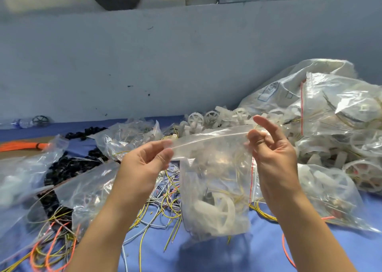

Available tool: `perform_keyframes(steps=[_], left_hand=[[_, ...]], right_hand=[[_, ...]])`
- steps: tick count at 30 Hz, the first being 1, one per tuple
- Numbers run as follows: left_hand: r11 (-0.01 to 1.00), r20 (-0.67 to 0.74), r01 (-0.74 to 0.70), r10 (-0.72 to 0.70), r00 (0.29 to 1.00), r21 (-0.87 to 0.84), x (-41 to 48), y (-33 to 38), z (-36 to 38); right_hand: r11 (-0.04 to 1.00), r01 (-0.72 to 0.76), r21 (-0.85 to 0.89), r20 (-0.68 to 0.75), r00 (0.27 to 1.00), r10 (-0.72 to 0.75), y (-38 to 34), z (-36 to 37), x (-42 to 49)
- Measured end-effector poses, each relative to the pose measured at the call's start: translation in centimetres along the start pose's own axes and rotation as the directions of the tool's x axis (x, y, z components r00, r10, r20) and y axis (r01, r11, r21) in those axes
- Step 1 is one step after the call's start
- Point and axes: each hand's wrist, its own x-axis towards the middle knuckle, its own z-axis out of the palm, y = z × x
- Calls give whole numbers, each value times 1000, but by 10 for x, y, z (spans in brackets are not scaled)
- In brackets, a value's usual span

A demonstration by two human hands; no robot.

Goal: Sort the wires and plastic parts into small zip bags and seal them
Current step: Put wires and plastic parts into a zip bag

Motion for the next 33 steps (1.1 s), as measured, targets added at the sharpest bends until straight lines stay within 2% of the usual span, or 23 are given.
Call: perform_keyframes(steps=[3,6,8,10,12,14,16,19,21,23,25,33], left_hand=[[994,14,102,-101,995,-32,2,-7,1],[995,-8,95,-95,995,-35,4,-8,-1],[999,-33,49,-49,998,3,5,-6,-2],[998,-59,-21,24,998,61,4,-3,-2],[987,-84,-87,98,992,134,3,1,-1],[968,-101,-132,156,983,212,1,5,1],[939,-110,-177,217,970,295,-2,9,2],[906,-114,-212,270,956,367,-6,13,4],[886,-97,-229,291,952,404,-9,15,7],[873,-83,-245,306,948,422,-10,17,9],[874,-81,-250,309,948,416,-11,18,10],[827,-37,-264,324,945,497,-16,18,11]], right_hand=[[1000,-15,10,-2,1000,15,4,0,1],[1000,-31,-7,-11,999,31,2,2,1],[994,10,-109,-14,1000,-12,-1,3,1],[934,124,-335,7,992,-129,-9,8,0],[742,302,-599,121,950,-289,-21,15,-1],[466,484,-741,346,869,-353,-34,27,-6],[269,598,-755,549,801,-238,-43,39,-12],[145,640,-754,646,763,-6,-45,51,-18],[180,640,-747,653,757,19,-43,54,-19],[296,617,-729,643,766,-14,-42,54,-18],[355,613,-706,645,764,-37,-39,55,-16],[366,623,-691,644,761,-79,-33,64,-21]])
